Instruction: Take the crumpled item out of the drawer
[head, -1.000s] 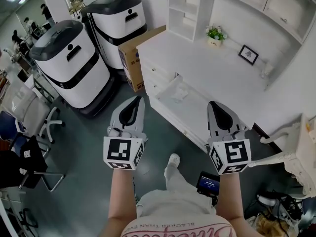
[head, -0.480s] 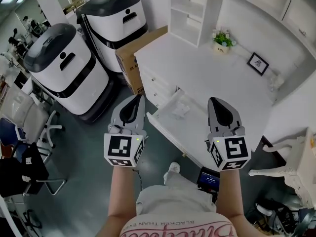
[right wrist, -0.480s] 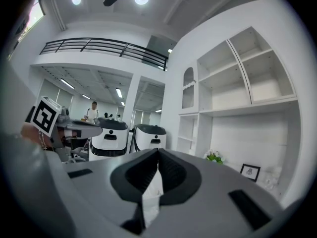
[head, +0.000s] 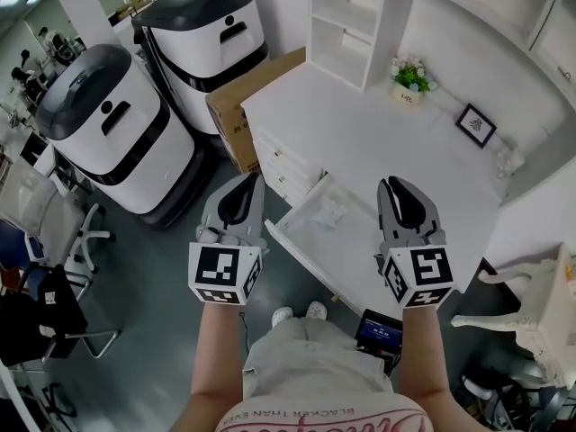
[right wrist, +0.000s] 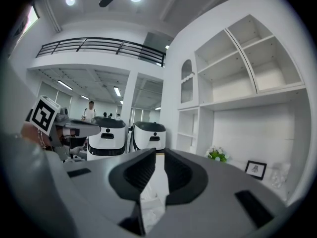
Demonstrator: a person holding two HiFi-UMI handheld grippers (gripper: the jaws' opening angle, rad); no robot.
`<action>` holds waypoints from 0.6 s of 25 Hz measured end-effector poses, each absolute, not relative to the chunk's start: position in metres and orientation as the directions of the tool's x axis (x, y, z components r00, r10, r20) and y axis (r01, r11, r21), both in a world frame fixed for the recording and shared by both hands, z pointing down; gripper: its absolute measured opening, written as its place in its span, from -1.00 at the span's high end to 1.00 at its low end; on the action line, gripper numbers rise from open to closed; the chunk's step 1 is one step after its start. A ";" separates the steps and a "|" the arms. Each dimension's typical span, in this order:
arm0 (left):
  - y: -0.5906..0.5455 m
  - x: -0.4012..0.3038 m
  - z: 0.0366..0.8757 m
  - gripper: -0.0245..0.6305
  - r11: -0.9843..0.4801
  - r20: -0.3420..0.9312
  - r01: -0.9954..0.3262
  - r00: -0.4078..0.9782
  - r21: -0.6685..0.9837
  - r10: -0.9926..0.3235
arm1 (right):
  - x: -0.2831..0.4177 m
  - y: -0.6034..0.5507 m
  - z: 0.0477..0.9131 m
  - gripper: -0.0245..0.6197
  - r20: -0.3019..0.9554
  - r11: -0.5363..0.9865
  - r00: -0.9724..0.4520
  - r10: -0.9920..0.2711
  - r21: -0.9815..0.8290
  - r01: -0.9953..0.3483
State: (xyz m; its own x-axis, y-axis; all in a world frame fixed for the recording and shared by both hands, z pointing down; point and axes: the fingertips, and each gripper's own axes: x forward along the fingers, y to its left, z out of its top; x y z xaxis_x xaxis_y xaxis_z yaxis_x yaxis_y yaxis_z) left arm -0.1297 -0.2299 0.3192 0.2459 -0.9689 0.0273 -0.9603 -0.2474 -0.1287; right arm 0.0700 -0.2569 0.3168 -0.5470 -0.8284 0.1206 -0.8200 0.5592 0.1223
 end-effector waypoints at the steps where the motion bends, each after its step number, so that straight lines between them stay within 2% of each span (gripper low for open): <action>1: -0.232 -0.132 0.320 0.90 -0.250 0.031 -0.960 0.248 -0.128 -0.968 | 0.067 -0.259 0.321 0.82 0.138 0.567 -0.552 -0.823 0.115 -0.816; 3: -0.237 -0.137 0.323 0.90 -0.251 0.036 -0.961 0.249 -0.116 -0.968 | 0.060 -0.263 0.332 0.24 0.174 0.585 -0.566 -0.806 0.090 -0.806; 4: -0.240 -0.140 0.325 0.90 -0.252 0.040 -0.962 0.249 -0.107 -0.968 | 0.057 -0.266 0.338 0.17 0.192 0.592 -0.570 -0.799 0.080 -0.802; 15: -0.271 -0.151 0.368 0.90 -0.290 0.126 -0.956 0.282 -0.052 -0.951 | 0.040 -0.296 0.413 0.15 0.355 0.599 -0.550 -0.756 0.034 -0.800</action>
State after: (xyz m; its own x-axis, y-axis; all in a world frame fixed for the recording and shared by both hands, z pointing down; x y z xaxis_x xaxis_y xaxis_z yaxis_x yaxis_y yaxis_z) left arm -0.1508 -0.2714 0.3680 0.2815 -0.9513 0.1257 -0.9557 -0.2897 -0.0520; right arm 0.0399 -0.2957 0.4130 -0.5503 -0.7557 0.3551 -0.8001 0.5989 0.0343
